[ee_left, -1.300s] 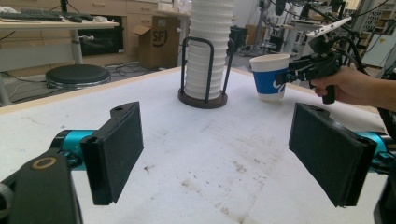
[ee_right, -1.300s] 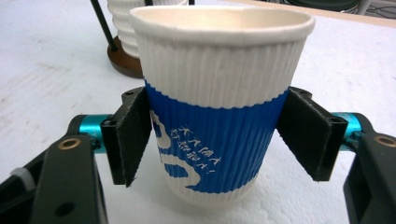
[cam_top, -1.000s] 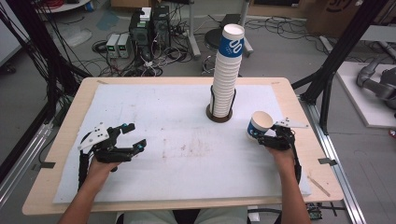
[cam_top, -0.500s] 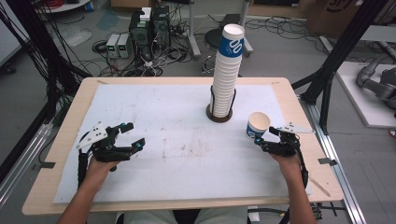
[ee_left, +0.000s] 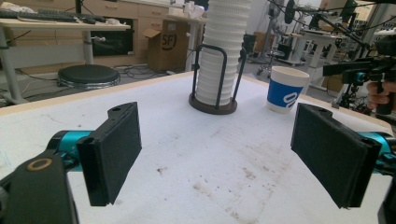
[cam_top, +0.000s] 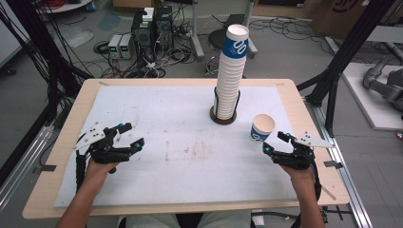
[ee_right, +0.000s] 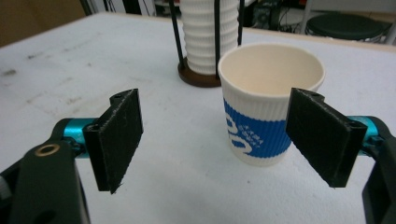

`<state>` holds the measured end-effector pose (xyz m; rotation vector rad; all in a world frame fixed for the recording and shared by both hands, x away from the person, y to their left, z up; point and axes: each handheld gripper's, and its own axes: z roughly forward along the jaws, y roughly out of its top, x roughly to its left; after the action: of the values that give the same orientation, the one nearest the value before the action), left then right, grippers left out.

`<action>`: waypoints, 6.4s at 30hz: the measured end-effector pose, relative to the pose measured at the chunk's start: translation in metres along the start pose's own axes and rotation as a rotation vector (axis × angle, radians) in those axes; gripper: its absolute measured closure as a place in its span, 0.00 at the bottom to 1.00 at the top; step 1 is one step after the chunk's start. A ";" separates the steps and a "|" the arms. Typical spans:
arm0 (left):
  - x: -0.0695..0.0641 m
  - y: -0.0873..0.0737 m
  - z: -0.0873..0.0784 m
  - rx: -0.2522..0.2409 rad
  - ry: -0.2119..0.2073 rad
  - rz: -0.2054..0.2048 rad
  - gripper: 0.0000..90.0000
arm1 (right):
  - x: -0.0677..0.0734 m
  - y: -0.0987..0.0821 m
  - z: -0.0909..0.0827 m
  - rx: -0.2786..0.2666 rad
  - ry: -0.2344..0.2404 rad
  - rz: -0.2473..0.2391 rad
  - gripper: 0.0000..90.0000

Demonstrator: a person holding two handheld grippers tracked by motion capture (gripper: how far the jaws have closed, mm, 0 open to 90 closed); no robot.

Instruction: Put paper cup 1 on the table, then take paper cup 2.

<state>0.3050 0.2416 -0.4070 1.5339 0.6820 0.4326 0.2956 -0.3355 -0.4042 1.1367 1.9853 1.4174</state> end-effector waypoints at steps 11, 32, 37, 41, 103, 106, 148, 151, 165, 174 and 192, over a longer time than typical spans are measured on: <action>0.002 -0.002 -0.005 -0.002 0.010 -0.013 0.18 | 0.015 0.010 -0.009 -0.030 0.025 -0.030 0.22; 0.001 -0.002 -0.002 0.016 -0.006 -0.010 0.18 | 0.024 0.018 -0.011 -0.041 0.061 -0.059 0.22; 0.000 -0.002 -0.001 0.015 -0.011 -0.015 0.18 | 0.025 0.017 -0.009 -0.034 0.070 -0.066 0.22; 0.000 -0.002 0.000 0.021 -0.015 -0.012 0.18 | 0.025 0.016 -0.010 -0.035 0.067 -0.064 0.22; -0.005 -0.010 0.009 0.049 -0.058 -0.035 0.18 | 0.032 0.188 0.059 0.007 0.184 -0.124 0.22; -0.004 -0.010 0.008 0.048 -0.058 -0.035 0.18 | 0.028 0.201 0.065 0.009 0.171 -0.118 0.22; 0.000 -0.010 0.007 0.036 -0.072 -0.057 0.18 | 0.017 0.284 0.123 0.013 0.030 -0.128 0.30; -0.001 -0.010 0.007 0.036 -0.072 -0.060 0.18 | 0.018 0.285 0.121 0.001 0.022 -0.146 0.31; 0.000 -0.010 0.008 0.039 -0.071 -0.062 0.18 | 0.019 0.290 0.115 -0.030 0.061 -0.148 0.41; 0.000 -0.011 0.007 0.041 -0.072 -0.061 0.18 | 0.020 0.293 0.125 -0.047 -0.015 -0.119 0.31; 0.000 -0.011 0.008 0.048 -0.077 -0.059 0.19 | 0.026 0.296 0.121 -0.034 -0.013 -0.152 0.34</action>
<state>0.3084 0.2352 -0.4187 1.5634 0.6797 0.3127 0.4780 -0.2072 -0.1741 0.9557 1.9851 1.3571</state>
